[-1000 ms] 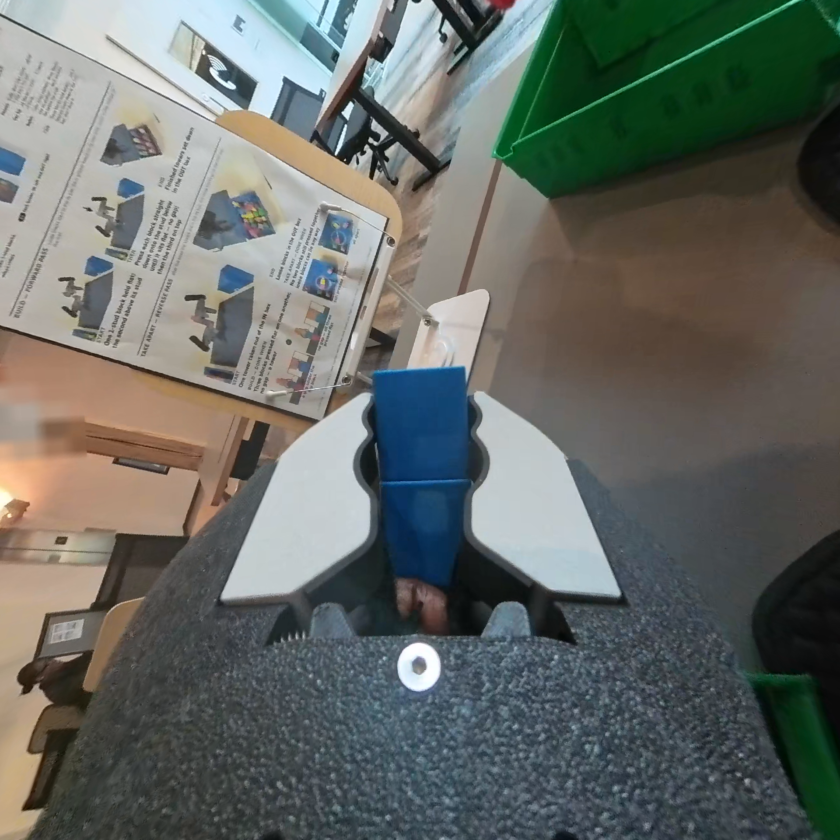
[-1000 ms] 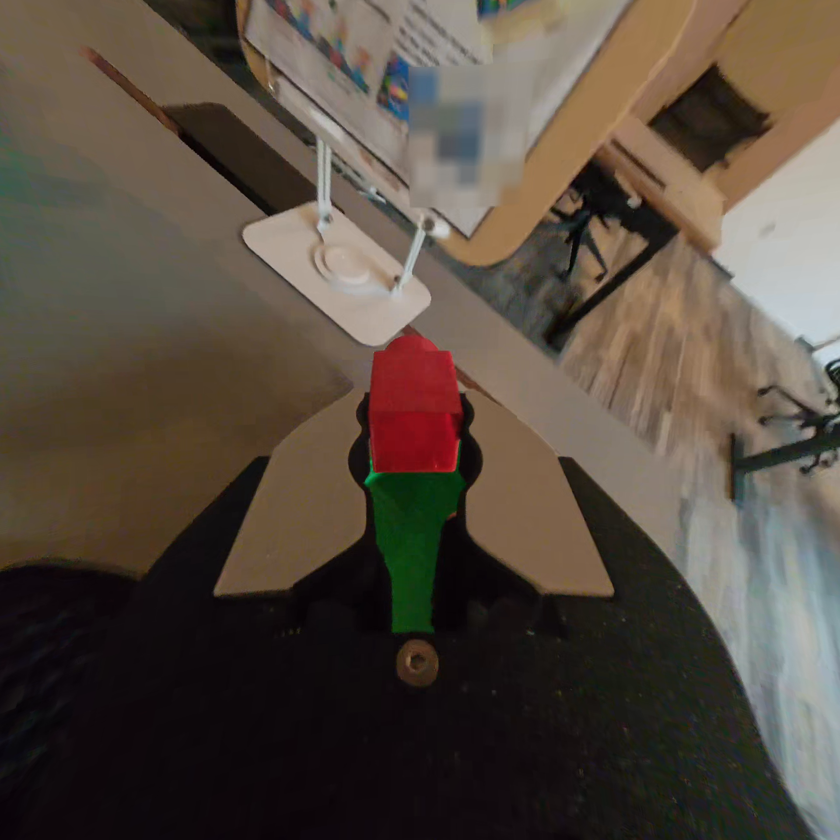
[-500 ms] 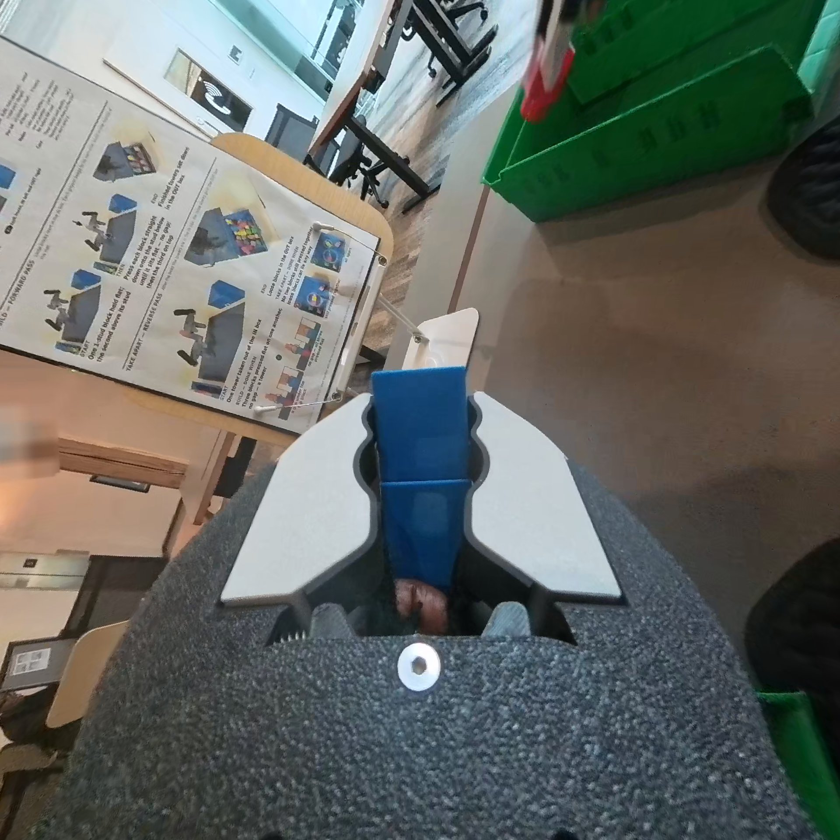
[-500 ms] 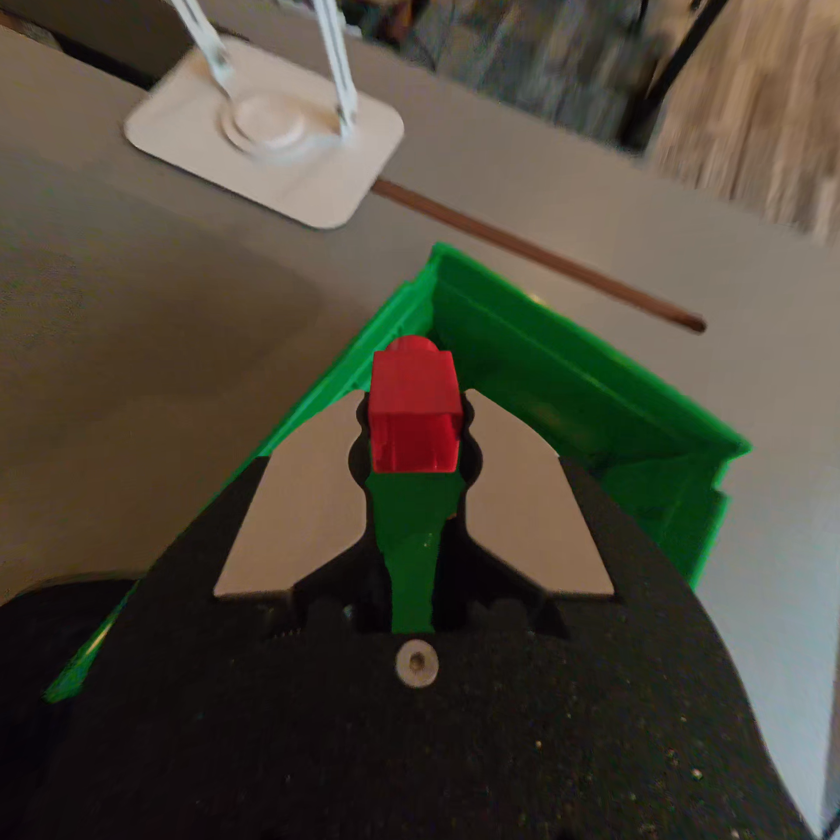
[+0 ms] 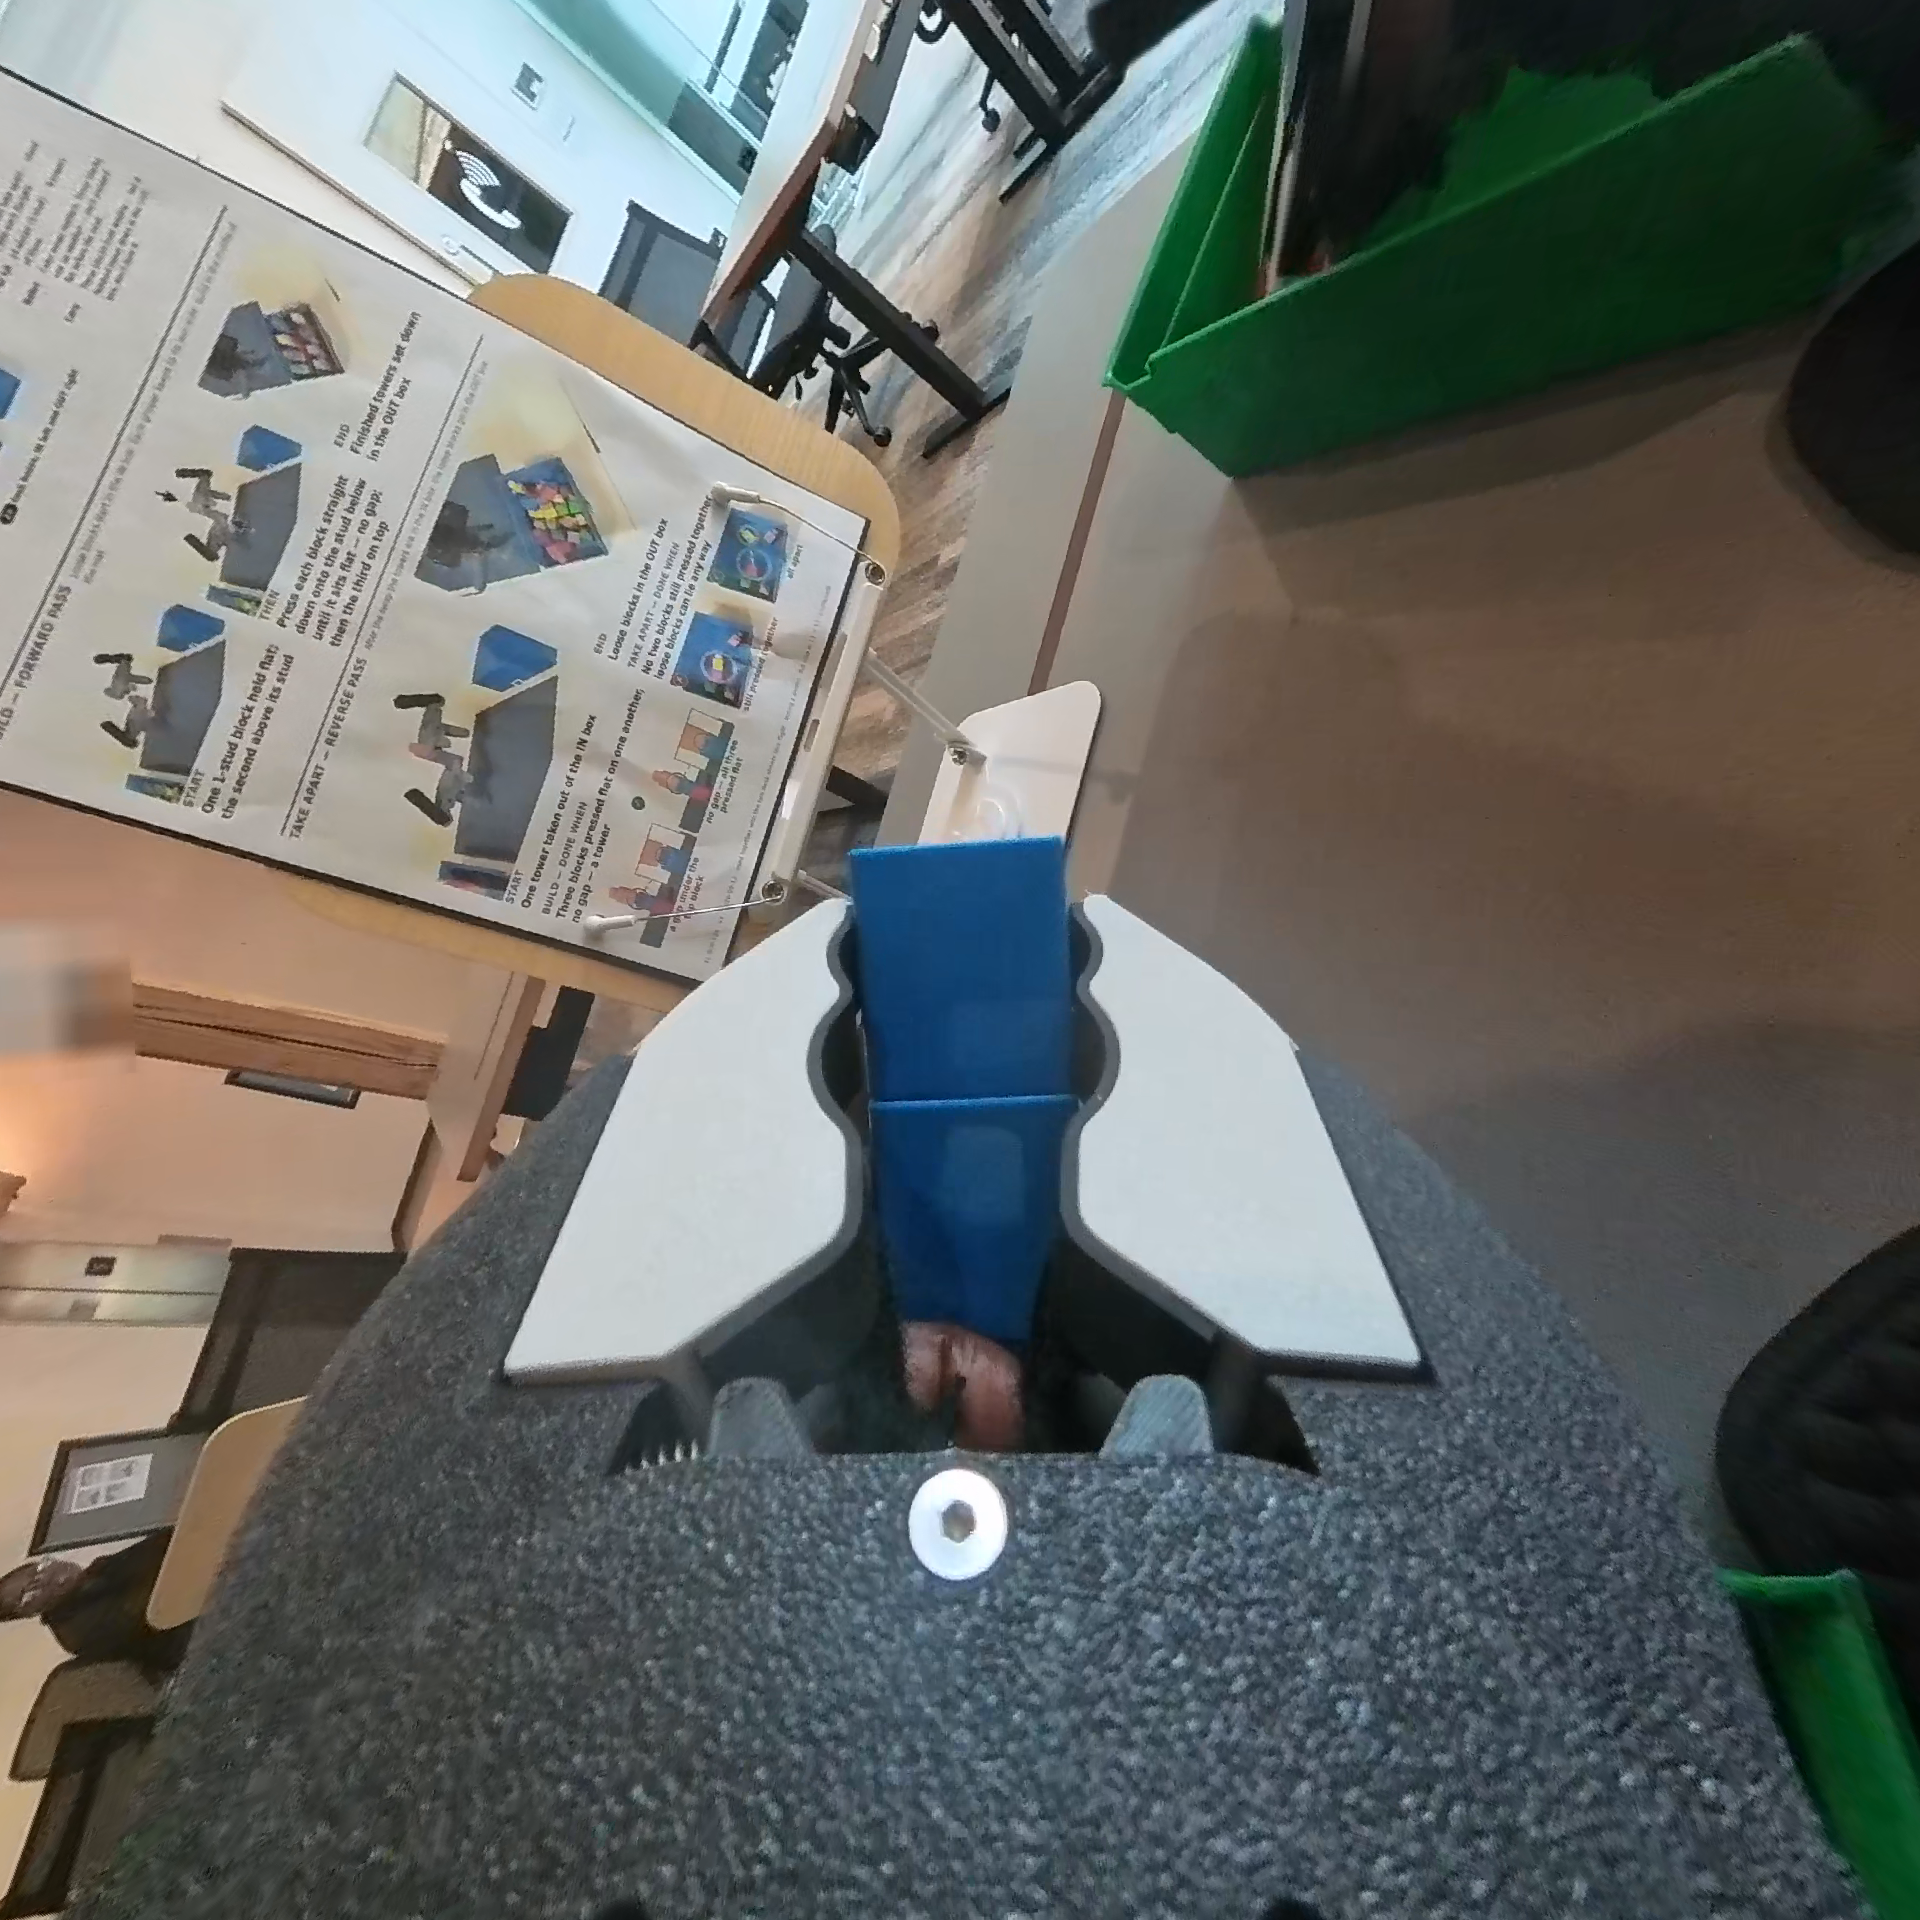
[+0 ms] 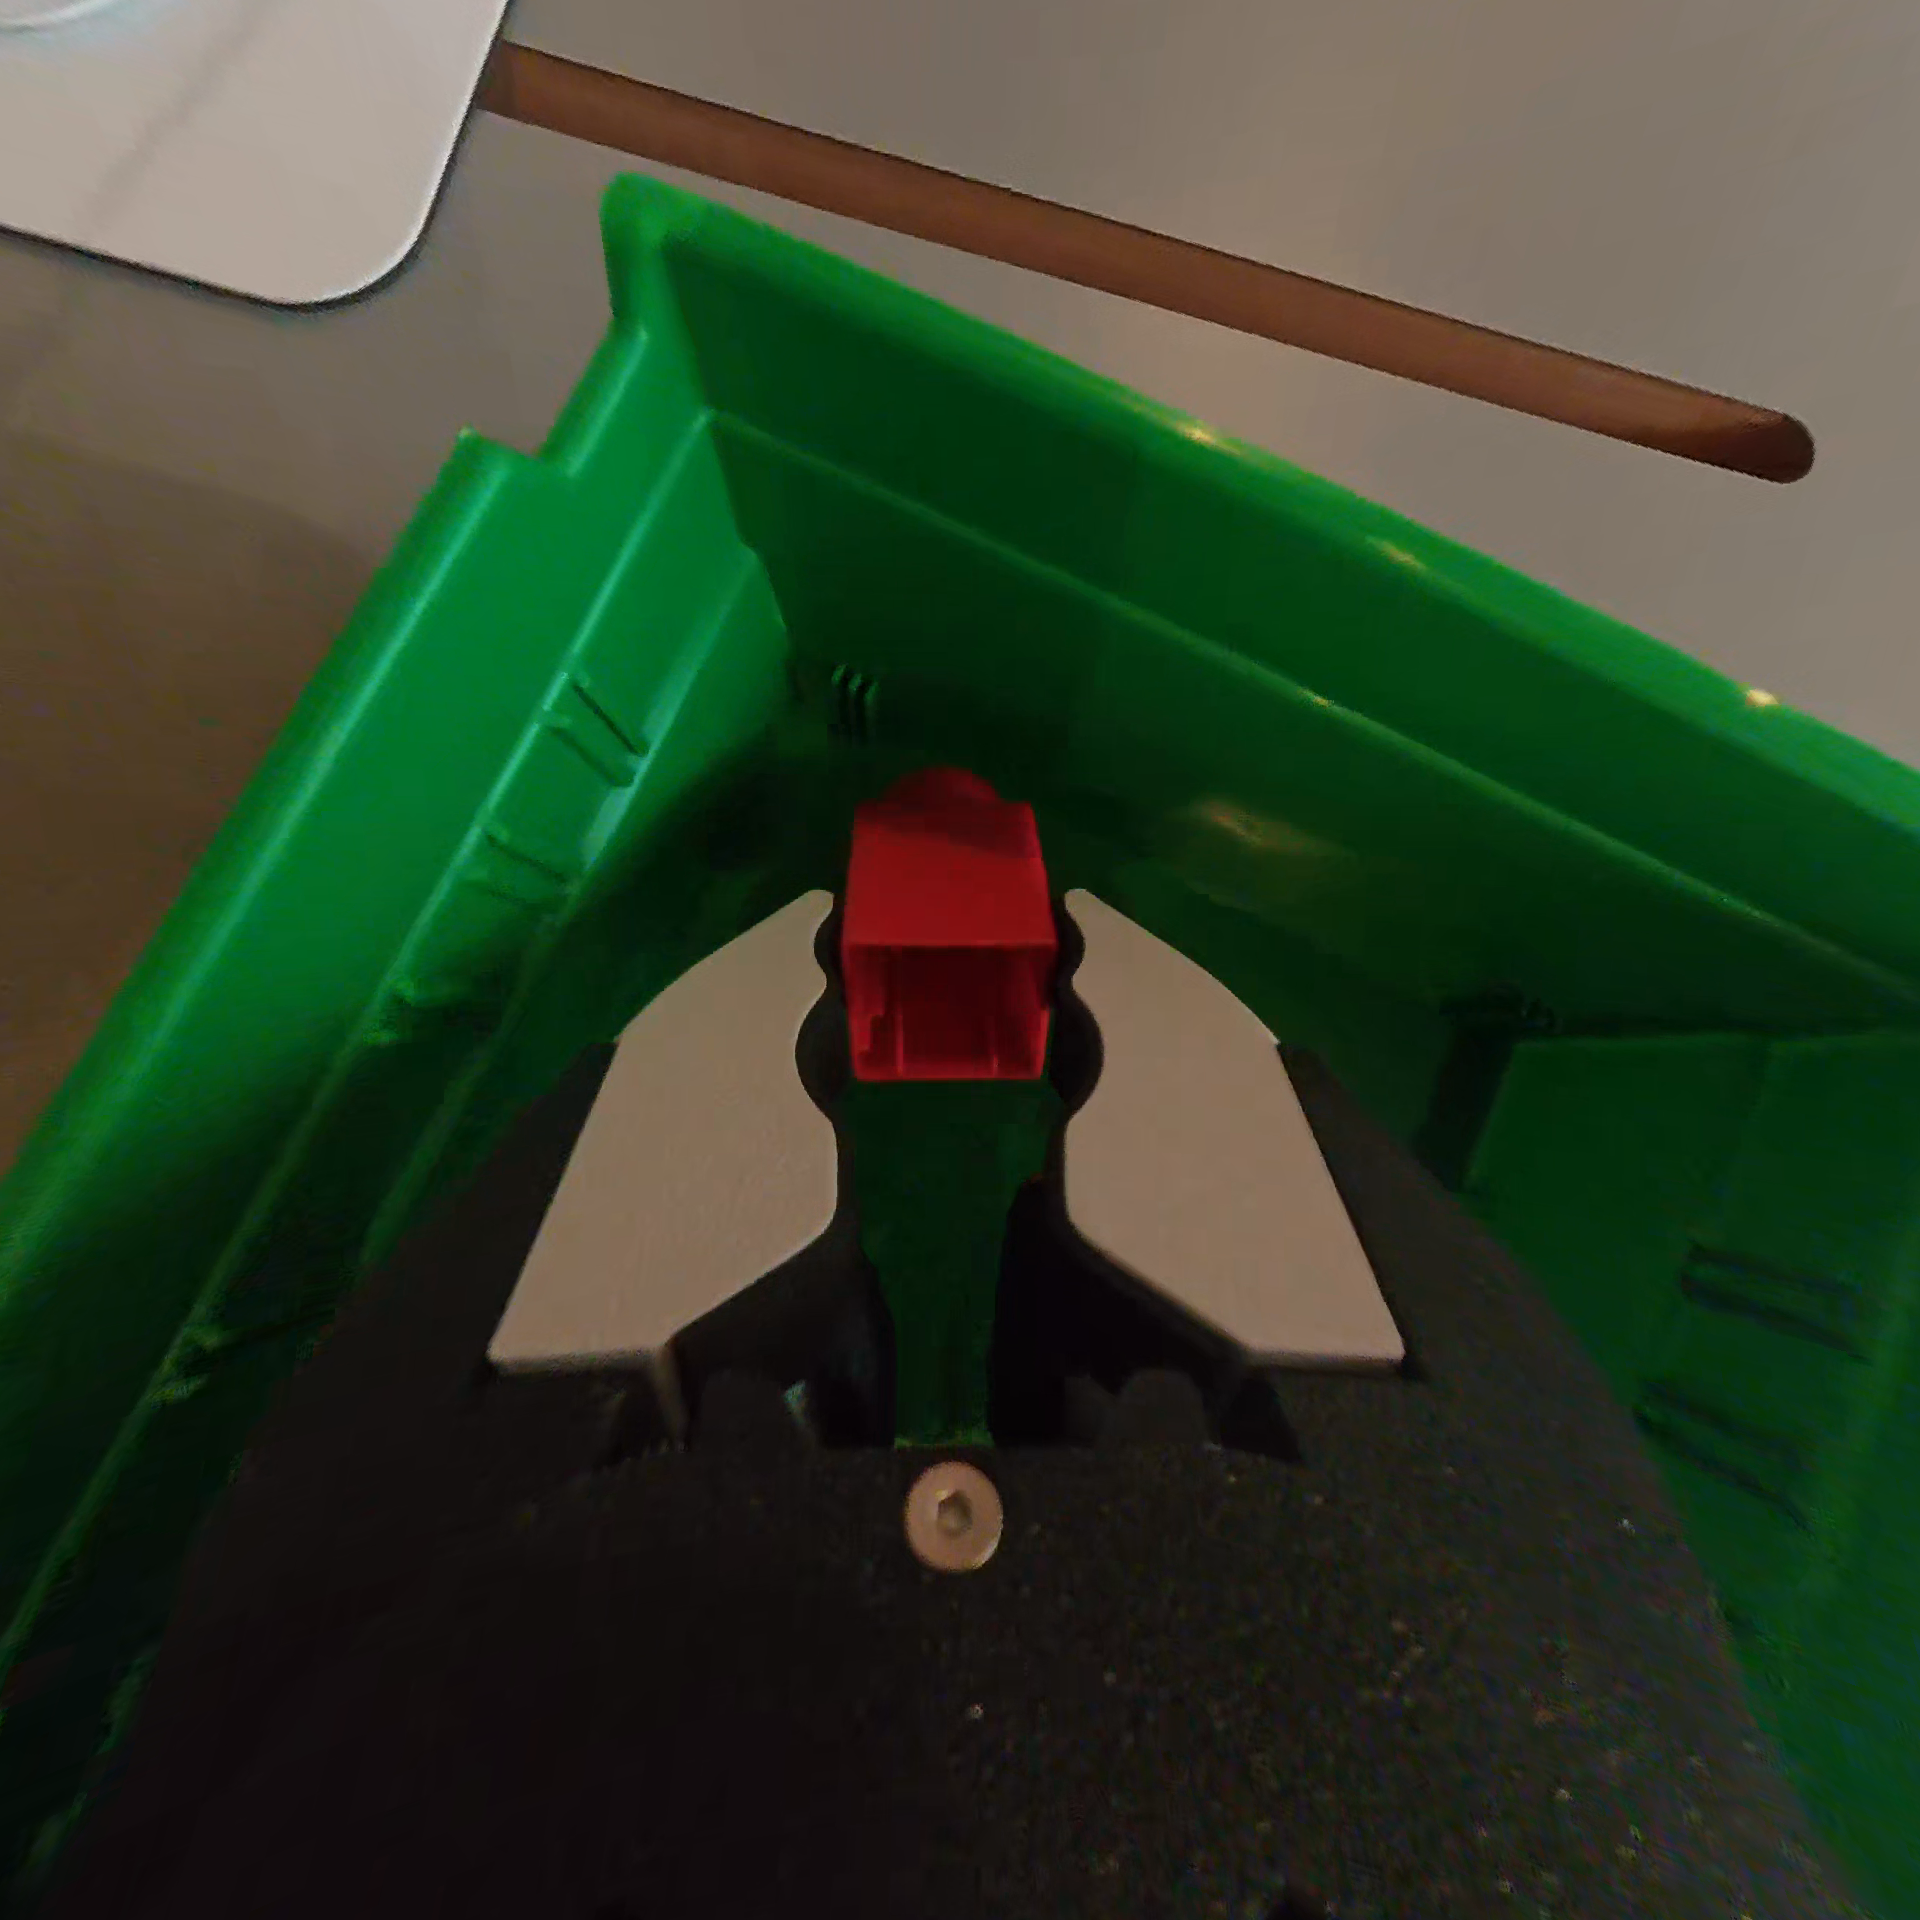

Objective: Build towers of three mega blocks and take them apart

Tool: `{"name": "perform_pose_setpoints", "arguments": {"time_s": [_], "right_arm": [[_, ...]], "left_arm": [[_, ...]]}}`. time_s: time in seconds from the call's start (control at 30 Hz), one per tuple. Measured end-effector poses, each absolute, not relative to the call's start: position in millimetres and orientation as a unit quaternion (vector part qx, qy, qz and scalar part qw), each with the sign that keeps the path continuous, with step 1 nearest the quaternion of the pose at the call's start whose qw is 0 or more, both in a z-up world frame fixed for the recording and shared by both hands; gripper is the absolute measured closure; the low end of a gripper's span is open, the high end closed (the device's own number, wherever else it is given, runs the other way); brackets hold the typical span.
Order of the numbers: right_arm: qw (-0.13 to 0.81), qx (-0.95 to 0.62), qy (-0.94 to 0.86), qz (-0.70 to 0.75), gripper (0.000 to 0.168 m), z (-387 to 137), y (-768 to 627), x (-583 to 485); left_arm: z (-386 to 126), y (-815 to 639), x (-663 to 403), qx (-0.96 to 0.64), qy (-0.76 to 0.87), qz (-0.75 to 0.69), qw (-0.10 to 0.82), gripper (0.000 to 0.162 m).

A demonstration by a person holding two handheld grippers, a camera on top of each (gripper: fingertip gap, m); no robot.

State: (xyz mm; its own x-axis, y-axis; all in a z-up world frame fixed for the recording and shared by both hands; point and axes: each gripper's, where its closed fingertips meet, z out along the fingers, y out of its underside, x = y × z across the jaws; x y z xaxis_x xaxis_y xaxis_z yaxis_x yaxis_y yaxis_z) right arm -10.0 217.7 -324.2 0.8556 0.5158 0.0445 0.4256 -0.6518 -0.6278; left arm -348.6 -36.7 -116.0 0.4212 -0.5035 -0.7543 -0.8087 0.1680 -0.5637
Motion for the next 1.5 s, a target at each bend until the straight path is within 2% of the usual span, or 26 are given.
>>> {"name": "perform_pose_setpoints", "arguments": {"time_s": [0.3,0.43,0.57,0.7,0.83,0.97,1.2,1.5], "right_arm": [[0.258,-0.927,-0.265,0.056,0.132,-352,211,-19],[0.25,-0.93,-0.251,0.093,0.122,-347,207,-25],[0.269,-0.929,-0.241,0.081,0.119,-325,204,-13],[0.345,-0.902,-0.258,0.041,0.12,-264,199,-7],[0.456,-0.802,-0.381,0.064,0.115,-186,168,-56],[0.517,-0.612,-0.579,0.149,0.108,-136,90,-147],[0.503,-0.376,-0.742,0.236,0.11,-126,-23,-255],[0.539,-0.292,-0.743,0.269,0.124,-119,-51,-294]], "left_arm": [[-116,-36,-350,-0.633,0.518,0.139,0.559,0.126],[-116,-36,-351,-0.633,0.518,0.138,0.558,0.126],[-117,-36,-350,-0.633,0.518,0.134,0.559,0.126],[-118,-34,-348,-0.633,0.519,0.122,0.562,0.126],[-120,-33,-343,-0.628,0.526,0.106,0.564,0.126],[-123,-33,-334,-0.621,0.538,0.087,0.563,0.126],[-132,-32,-314,-0.613,0.567,0.069,0.546,0.126],[-141,-32,-295,-0.604,0.594,0.059,0.529,0.125]]}}
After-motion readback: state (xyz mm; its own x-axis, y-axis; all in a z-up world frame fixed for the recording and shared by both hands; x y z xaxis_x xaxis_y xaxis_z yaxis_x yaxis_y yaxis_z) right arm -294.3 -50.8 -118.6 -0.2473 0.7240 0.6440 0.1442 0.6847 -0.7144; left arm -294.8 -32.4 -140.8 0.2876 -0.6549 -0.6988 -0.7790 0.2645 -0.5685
